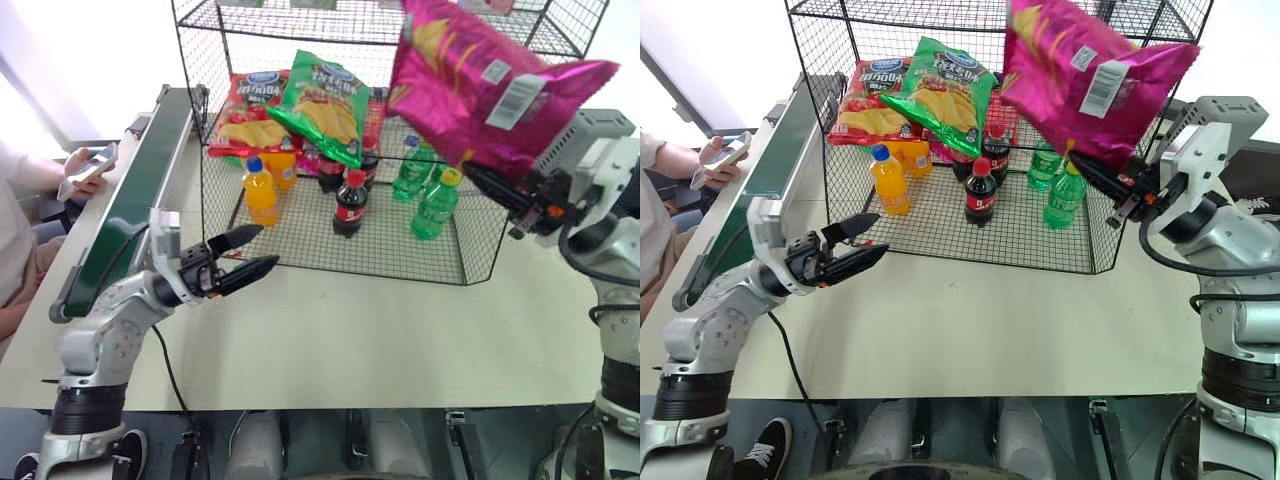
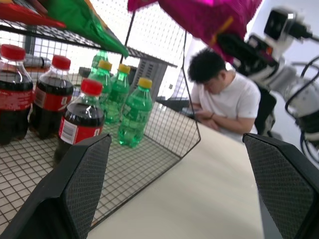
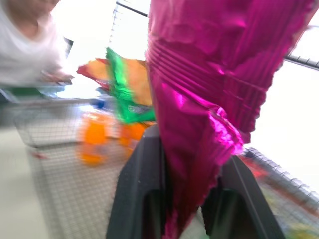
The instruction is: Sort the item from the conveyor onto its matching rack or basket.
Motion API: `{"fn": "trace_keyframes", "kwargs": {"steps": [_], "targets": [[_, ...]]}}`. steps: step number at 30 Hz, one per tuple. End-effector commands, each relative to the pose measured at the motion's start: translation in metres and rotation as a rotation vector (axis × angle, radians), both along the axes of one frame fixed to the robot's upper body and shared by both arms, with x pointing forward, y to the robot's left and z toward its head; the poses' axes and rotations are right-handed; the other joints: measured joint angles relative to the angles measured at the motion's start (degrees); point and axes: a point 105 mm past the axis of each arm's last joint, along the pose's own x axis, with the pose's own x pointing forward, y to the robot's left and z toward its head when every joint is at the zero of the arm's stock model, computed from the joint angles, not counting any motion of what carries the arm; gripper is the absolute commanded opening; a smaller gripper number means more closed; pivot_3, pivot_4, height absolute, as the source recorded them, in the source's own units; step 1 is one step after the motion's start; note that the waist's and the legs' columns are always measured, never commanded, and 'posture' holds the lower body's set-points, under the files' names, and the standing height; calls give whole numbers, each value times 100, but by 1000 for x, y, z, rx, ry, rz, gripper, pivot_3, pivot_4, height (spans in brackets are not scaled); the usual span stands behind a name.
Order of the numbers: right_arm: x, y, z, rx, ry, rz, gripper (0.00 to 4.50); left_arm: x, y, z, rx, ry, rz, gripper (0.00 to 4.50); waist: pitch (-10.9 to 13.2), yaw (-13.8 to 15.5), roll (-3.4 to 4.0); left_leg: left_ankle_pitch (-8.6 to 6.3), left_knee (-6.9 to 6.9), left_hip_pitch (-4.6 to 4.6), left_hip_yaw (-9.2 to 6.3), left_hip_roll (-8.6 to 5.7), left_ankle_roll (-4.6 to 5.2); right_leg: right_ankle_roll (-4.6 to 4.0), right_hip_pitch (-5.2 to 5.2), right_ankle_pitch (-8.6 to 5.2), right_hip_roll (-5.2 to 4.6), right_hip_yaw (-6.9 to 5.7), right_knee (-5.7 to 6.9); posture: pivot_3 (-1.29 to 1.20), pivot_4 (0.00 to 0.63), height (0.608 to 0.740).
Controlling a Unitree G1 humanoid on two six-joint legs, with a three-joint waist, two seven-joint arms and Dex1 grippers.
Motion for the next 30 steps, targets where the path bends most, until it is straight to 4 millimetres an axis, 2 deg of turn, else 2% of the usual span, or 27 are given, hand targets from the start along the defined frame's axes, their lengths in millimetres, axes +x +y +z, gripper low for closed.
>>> {"fn": "trace_keyframes", "kwargs": {"steps": [1,3,8,13,15,24,26,30], "targets": [[12,-11,10,-168,-179,-129,323,1,-7,10,55,-124,20,4500,0,-9,0,0,0,1,0,0,0,0,0,0,1,0,0,0,150,740],[19,-19,10,-200,-209,-178,323,-2,-10,10,56,-125,3,4500,0,-24,0,0,0,4,4,0,0,0,0,0,1,2,1,0,150,740],[28,-17,-4,-469,-324,-231,323,-3,-14,11,45,-138,8,4500,1,-25,2,1,0,4,3,3,-1,1,0,0,1,1,3,0,150,740],[46,-25,0,-628,-394,-352,323,-3,-16,9,57,-145,11,4500,2,-38,4,3,1,6,5,2,-4,1,0,1,0,2,5,0,150,740],[52,-22,4,-706,-446,-386,323,-3,-16,8,60,-149,13,4500,2,-37,4,4,1,6,5,3,-5,1,0,1,0,2,6,0,150,740],[89,-10,16,-776,-480,-517,323,-2,-18,7,42,-143,22,4500,2,-64,4,7,1,6,5,3,-11,0,0,1,0,2,7,0,150,740],[100,-10,15,-750,-438,-545,323,-3,-19,7,46,-149,24,4500,2,-78,4,7,1,5,5,3,-11,1,0,1,0,3,7,0,150,740],[108,-7,14,-758,-416,-564,323,-3,-17,8,49,-155,43,4500,2,-103,4,7,1,3,2,3,-11,1,0,1,-1,1,7,0,150,740]]}}
